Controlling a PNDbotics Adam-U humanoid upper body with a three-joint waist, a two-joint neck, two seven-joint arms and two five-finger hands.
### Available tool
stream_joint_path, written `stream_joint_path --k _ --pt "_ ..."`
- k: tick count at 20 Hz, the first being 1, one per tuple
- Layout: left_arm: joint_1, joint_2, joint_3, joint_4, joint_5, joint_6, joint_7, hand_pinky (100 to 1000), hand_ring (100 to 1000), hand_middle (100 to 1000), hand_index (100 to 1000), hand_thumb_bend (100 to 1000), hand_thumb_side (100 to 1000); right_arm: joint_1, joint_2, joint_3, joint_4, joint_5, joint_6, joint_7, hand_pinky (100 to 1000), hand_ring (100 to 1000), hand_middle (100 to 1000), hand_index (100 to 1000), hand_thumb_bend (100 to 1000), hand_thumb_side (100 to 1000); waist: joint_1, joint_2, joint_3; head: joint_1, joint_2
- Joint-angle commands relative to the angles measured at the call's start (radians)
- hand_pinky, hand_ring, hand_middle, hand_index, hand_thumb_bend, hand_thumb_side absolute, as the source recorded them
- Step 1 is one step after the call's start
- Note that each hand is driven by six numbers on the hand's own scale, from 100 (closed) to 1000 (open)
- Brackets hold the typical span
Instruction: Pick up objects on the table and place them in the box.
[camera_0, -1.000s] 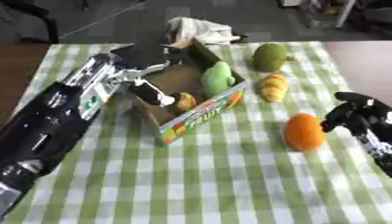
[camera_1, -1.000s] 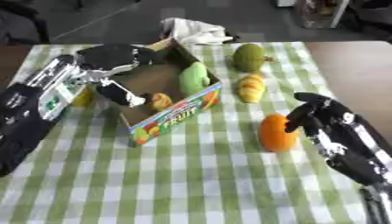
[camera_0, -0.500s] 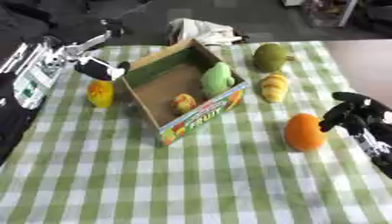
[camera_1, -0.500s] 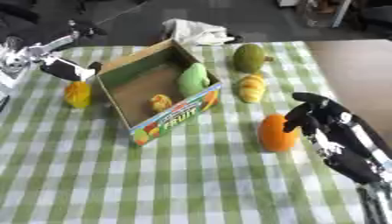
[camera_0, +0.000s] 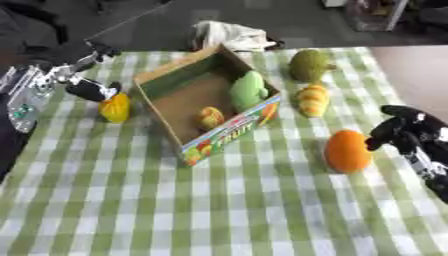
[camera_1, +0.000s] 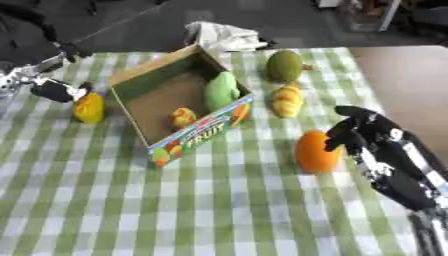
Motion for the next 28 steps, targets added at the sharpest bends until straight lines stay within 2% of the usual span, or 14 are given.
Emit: stream_joint_path --k 1,8,11,12,14,16,18,19,20,21,23,28 --pt "-0.015 0.012 0.015 0.016 -0.024 -0.019 -0.007 811 806 832 939 233 375 -0.015 -0.009 -0.003 -0.016 -0.002 -0.001 0.003 707 579 607 869 100 470 -0.003 -0.011 -0.002 0.007 -0.003" --pt "0.008 0.006 0.022 0.043 -0.051 -0.024 -0.010 799 796 827 937 252 364 -0.026 -0.003 -0.001 -0.019 -0.005 0.000 0.005 707 579 607 869 100 469 -0.007 0.002 -0.012 0.023 -0.014" --pt "0.014 0.004 0.018 0.053 -0.066 -0.031 -0.035 799 798 832 941 272 404 -0.028 -0.003 -0.002 -0.019 -0.006 0.000 0.005 707 579 607 870 100 470 -0.008 0.005 -0.013 0.023 -0.014" --pt "0.015 0.004 0.018 0.055 -0.072 -0.035 -0.046 795 793 830 939 299 380 -0.028 -0.003 -0.002 -0.019 -0.006 0.000 0.005 707 579 607 870 100 470 -0.008 0.006 -0.013 0.023 -0.013" --pt "0.018 0.002 0.018 0.056 -0.086 -0.041 -0.068 781 775 814 927 283 384 -0.028 -0.003 -0.002 -0.019 -0.005 0.000 0.006 707 579 607 870 100 470 -0.008 0.006 -0.012 0.023 -0.014" --pt "0.021 0.001 0.020 0.056 -0.096 -0.045 -0.081 718 686 736 874 245 382 -0.029 -0.003 -0.002 -0.018 -0.005 0.000 0.005 707 579 607 870 100 470 -0.008 0.006 -0.012 0.021 -0.014" --pt "0.023 0.001 0.020 0.048 -0.100 -0.051 -0.081 596 538 562 777 185 360 -0.029 -0.002 -0.003 -0.018 -0.005 0.000 0.005 707 579 607 870 100 470 -0.008 0.005 -0.012 0.019 -0.014" --pt "0.022 0.002 0.021 0.040 -0.098 -0.054 -0.074 570 508 525 745 142 343 -0.029 -0.002 -0.003 -0.018 -0.005 0.001 0.004 707 579 607 870 100 470 -0.007 0.005 -0.012 0.018 -0.014" --pt "0.020 0.003 0.022 0.030 -0.092 -0.058 -0.064 489 440 448 687 100 320 -0.028 -0.002 -0.003 -0.018 -0.004 0.001 0.004 707 579 607 870 100 470 -0.007 0.005 -0.011 0.017 -0.014" --pt "0.016 0.007 0.026 0.015 -0.082 -0.060 -0.051 457 408 411 660 100 308 -0.028 -0.002 -0.004 -0.018 -0.004 0.001 0.003 707 579 607 870 100 470 -0.006 0.005 -0.010 0.016 -0.014" --pt "0.010 0.020 0.030 -0.021 -0.053 -0.065 -0.021 427 378 376 626 100 289 -0.026 -0.004 -0.005 -0.018 -0.002 0.001 0.002 707 579 607 870 100 470 -0.003 0.003 -0.008 0.014 -0.012" --pt "-0.007 0.068 0.019 -0.136 0.029 -0.099 0.045 417 368 362 617 100 265 -0.022 -0.011 -0.007 -0.017 0.002 0.001 0.000 707 579 607 870 100 470 0.007 -0.002 -0.003 0.009 -0.008"
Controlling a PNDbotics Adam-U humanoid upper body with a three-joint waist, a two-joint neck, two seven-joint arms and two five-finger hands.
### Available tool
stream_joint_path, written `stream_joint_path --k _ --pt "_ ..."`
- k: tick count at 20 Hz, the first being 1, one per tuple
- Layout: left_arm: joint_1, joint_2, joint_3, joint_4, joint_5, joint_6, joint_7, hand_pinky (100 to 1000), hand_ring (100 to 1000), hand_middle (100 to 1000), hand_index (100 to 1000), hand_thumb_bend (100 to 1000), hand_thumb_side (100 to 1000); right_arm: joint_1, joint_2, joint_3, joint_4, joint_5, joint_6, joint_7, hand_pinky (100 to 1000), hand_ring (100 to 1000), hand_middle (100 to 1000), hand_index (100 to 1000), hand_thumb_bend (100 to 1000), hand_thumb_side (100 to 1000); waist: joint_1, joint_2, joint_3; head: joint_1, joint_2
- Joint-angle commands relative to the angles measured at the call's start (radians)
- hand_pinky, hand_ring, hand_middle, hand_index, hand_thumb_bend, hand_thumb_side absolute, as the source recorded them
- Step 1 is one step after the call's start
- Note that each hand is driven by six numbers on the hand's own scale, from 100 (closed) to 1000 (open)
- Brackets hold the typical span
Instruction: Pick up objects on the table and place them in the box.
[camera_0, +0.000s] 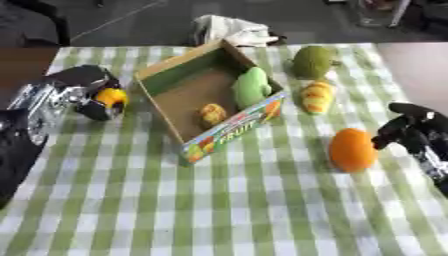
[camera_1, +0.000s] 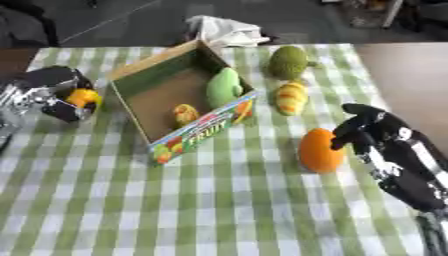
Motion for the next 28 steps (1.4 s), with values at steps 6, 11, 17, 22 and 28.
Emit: stream_joint_path --k 6,11,17,22,28 --pt "-0.064 0.065 -0.043 -0.232 0.143 -0.043 0.060 424 375 368 629 100 253 -0.005 -0.017 -0.006 -0.013 0.007 -0.001 -0.001 707 578 607 870 100 470 0.006 -0.025 0.003 -0.010 -0.010" --pt "-0.073 0.028 -0.135 -0.351 0.225 -0.041 0.006 460 412 410 660 100 264 -0.010 -0.012 -0.003 -0.012 0.002 0.000 0.001 707 579 607 870 100 470 0.004 -0.026 -0.008 -0.005 -0.012" --pt "-0.069 -0.038 -0.190 -0.353 0.200 -0.033 -0.088 564 510 509 770 100 281 -0.016 -0.006 0.000 -0.012 -0.002 0.002 0.004 707 578 607 870 100 470 0.001 -0.025 -0.018 -0.004 -0.013" --pt "-0.056 -0.070 -0.212 -0.325 0.141 -0.047 -0.095 648 614 617 817 100 295 -0.019 -0.003 0.001 -0.012 -0.004 0.002 0.005 707 578 606 870 100 470 -0.002 -0.024 -0.021 -0.005 -0.016" --pt "-0.035 -0.075 -0.224 -0.314 0.076 -0.054 -0.086 786 782 778 885 240 330 -0.019 -0.004 0.001 -0.012 -0.005 0.003 0.005 707 578 606 870 100 470 -0.003 -0.023 -0.019 -0.012 -0.021"
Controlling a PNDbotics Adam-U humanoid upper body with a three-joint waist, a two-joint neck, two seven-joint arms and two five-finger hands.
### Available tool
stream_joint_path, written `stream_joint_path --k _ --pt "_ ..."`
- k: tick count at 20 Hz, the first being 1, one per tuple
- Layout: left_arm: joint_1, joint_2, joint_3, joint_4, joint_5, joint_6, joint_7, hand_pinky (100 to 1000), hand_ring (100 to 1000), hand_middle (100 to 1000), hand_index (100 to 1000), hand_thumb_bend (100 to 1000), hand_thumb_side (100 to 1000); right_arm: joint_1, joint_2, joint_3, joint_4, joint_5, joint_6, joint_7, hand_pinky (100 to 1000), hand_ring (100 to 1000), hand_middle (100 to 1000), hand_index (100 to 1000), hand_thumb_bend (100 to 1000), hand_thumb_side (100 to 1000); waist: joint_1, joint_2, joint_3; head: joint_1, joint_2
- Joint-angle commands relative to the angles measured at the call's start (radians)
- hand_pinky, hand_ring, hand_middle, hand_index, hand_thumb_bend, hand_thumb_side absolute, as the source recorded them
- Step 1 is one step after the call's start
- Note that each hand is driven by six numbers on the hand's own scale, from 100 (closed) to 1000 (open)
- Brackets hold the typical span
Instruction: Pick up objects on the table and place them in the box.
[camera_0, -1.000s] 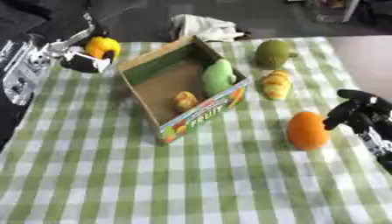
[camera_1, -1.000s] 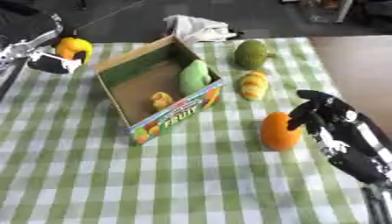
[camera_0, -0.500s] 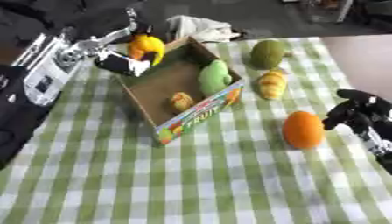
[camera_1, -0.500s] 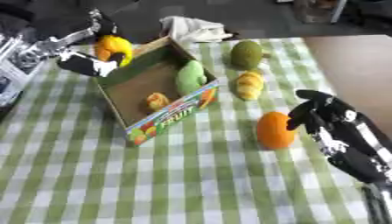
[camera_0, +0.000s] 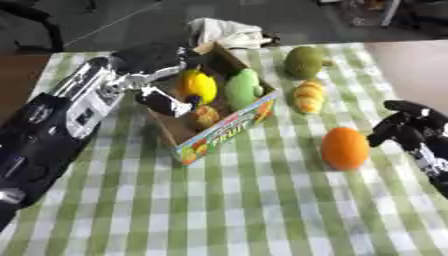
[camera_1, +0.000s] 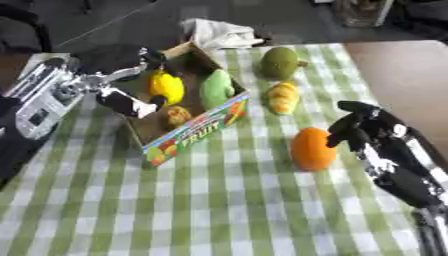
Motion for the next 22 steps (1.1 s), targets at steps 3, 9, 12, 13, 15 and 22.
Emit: stream_joint_path --k 3,9,12,13,15,22 --pt "0.014 0.018 0.011 -0.020 -0.005 -0.013 0.000 785 783 781 881 155 305 -0.010 -0.009 -0.002 -0.012 -0.003 0.000 0.001 707 578 606 870 100 470 -0.004 -0.016 0.004 -0.016 -0.019" --pt "0.126 0.101 0.054 -0.276 0.275 0.044 0.047 749 717 709 848 100 244 -0.011 -0.009 -0.010 -0.010 0.004 -0.001 -0.007 707 578 606 870 100 470 -0.003 -0.012 0.014 -0.032 -0.024" --pt "0.227 0.167 0.099 -0.502 0.484 0.096 0.069 733 683 674 833 100 279 -0.012 -0.007 -0.015 -0.008 0.009 -0.001 -0.013 707 578 606 871 100 470 -0.003 -0.011 0.019 -0.044 -0.026" --pt "0.263 0.183 0.118 -0.572 0.555 0.116 0.077 727 670 660 826 100 315 -0.012 -0.007 -0.017 -0.007 0.011 -0.001 -0.015 707 578 606 872 100 470 -0.003 -0.010 0.021 -0.046 -0.027" --pt "0.327 0.194 0.155 -0.642 0.711 0.115 0.100 711 648 639 817 100 372 -0.012 -0.007 -0.020 -0.006 0.014 -0.001 -0.019 707 578 607 875 100 470 -0.004 -0.010 0.027 -0.051 -0.028" --pt "0.530 0.117 0.255 -0.663 1.033 0.007 0.118 676 609 606 798 100 510 -0.070 -0.053 -0.039 0.006 0.036 -0.021 -0.046 712 581 611 886 100 470 -0.021 -0.029 0.054 -0.074 -0.015"
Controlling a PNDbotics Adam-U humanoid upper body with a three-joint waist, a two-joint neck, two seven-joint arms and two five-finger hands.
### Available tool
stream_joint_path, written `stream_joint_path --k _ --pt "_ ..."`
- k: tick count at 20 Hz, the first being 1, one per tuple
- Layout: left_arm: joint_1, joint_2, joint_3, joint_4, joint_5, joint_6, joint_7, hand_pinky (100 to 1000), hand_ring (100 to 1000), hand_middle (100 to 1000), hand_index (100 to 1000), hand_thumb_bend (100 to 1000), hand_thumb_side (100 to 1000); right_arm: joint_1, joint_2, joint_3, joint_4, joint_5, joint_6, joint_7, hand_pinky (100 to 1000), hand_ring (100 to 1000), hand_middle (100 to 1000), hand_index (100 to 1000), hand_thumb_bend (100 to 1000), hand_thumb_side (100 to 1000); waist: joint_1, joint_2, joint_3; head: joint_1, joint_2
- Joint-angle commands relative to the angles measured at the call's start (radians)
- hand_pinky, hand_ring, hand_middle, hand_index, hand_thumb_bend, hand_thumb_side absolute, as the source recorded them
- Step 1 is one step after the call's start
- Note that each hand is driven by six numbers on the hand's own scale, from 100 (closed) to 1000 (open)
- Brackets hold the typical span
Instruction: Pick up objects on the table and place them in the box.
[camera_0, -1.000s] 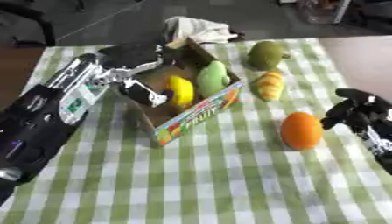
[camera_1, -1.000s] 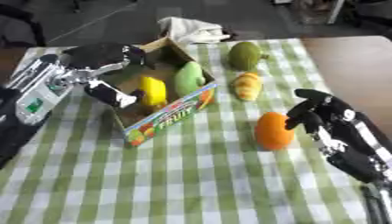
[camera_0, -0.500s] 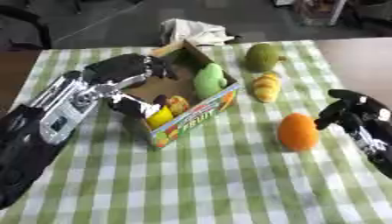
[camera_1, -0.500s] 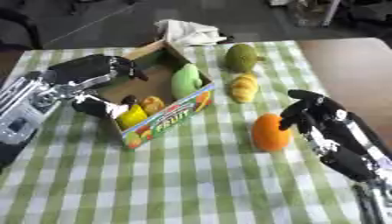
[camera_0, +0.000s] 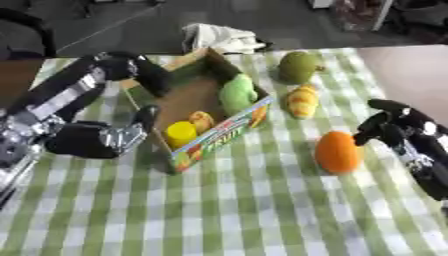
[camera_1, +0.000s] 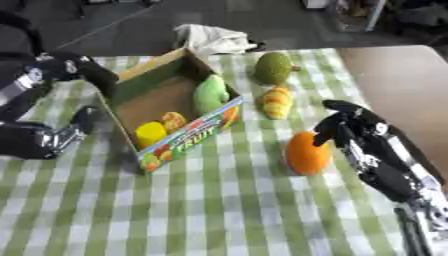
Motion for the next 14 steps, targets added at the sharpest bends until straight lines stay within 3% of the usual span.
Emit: stream_joint_path --k 1,7,11,14 --pt "0.042 -0.031 0.046 -0.021 0.092 -0.027 -0.009 676 609 606 798 100 510 -0.054 -0.056 -0.019 0.008 0.025 -0.015 -0.024 712 581 611 886 100 470 -0.005 -0.024 0.009 -0.015 -0.001" --pt "0.135 -0.161 0.065 -0.021 0.115 0.002 -0.028 667 597 594 791 100 568 -0.249 -0.184 -0.015 0.143 0.054 -0.051 -0.057 719 589 622 900 100 470 -0.013 -0.045 0.050 -0.047 0.010" --pt "0.172 -0.228 0.062 -0.021 0.105 0.041 -0.033 661 588 586 785 100 595 -0.409 -0.256 0.001 0.345 0.083 -0.075 -0.042 722 598 636 911 100 470 -0.012 -0.053 0.079 -0.071 0.014" --pt "0.189 -0.273 0.055 -0.021 0.096 0.068 -0.038 657 580 579 781 100 616 -0.530 -0.272 -0.002 0.545 0.167 -0.094 -0.039 727 612 659 919 100 436 -0.008 -0.055 0.101 -0.094 0.017"
